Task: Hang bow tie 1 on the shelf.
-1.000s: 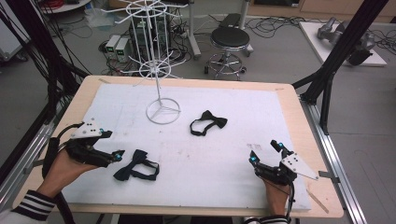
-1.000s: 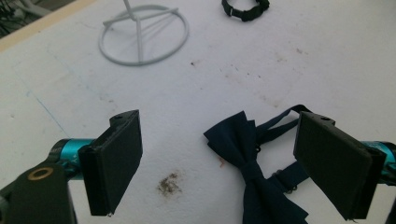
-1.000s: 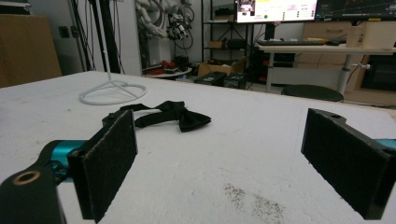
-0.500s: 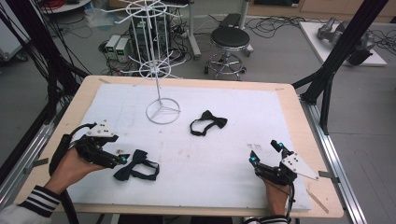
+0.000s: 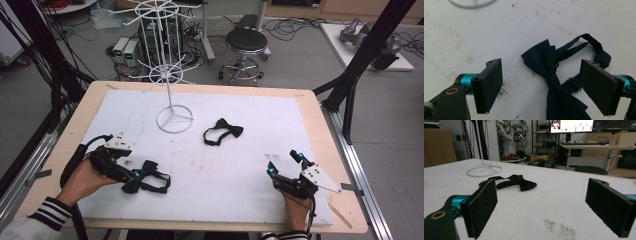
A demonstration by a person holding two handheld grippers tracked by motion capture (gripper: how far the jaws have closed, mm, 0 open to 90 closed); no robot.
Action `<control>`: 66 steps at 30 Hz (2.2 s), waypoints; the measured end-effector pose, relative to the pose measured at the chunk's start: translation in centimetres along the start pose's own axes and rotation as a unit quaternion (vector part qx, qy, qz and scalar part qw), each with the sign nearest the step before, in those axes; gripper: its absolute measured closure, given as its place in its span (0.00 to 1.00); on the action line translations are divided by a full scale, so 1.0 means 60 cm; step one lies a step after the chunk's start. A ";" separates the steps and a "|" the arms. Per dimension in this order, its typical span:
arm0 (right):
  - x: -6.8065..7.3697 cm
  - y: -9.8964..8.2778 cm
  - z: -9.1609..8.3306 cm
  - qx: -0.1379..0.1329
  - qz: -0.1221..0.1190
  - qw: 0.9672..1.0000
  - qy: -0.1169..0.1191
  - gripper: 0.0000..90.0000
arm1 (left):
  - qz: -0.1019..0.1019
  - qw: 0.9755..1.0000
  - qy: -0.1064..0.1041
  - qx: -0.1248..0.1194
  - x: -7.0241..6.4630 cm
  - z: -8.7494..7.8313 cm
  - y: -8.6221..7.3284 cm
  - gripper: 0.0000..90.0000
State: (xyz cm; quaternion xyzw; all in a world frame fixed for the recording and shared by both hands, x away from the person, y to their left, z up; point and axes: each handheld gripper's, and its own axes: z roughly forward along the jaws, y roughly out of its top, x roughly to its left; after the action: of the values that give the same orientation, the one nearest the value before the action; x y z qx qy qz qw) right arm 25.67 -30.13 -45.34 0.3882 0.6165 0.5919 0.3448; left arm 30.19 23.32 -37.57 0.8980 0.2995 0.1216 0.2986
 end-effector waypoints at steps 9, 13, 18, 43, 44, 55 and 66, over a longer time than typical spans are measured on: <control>0.000 0.000 0.000 -0.001 0.001 1.000 -0.001 0.11 | 0.001 1.000 -0.002 0.024 -0.004 0.015 0.003 0.24; 0.000 0.000 0.000 -0.001 0.001 1.000 -0.001 0.11 | -0.003 0.999 -0.005 0.035 -0.005 0.023 0.003 0.24; 0.000 0.000 0.000 -0.001 0.001 1.000 0.000 0.11 | -0.005 0.999 -0.006 0.044 -0.007 0.032 0.002 0.24; -0.001 0.000 0.000 -0.003 0.000 1.000 -0.001 0.11 | -0.019 0.993 -0.020 0.115 -0.010 0.063 0.008 0.34; -0.001 0.000 -0.001 -0.003 0.000 1.000 -0.001 0.11 | -0.017 0.993 -0.022 0.117 -0.010 0.064 0.009 0.34; -0.001 0.000 -0.001 -0.004 0.002 1.000 -0.001 0.11 | -0.034 0.989 -0.029 0.141 -0.012 0.073 0.011 0.46; -0.001 0.000 -0.001 -0.005 0.002 1.000 -0.001 0.11 | -0.058 0.986 -0.018 0.155 -0.015 0.079 0.010 0.75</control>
State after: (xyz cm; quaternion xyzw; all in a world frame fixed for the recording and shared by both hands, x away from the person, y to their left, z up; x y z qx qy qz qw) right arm 25.66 -30.20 -45.35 0.3879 0.6127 0.5952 0.3461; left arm 31.66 20.18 -40.98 0.9166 0.3608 0.0395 0.1678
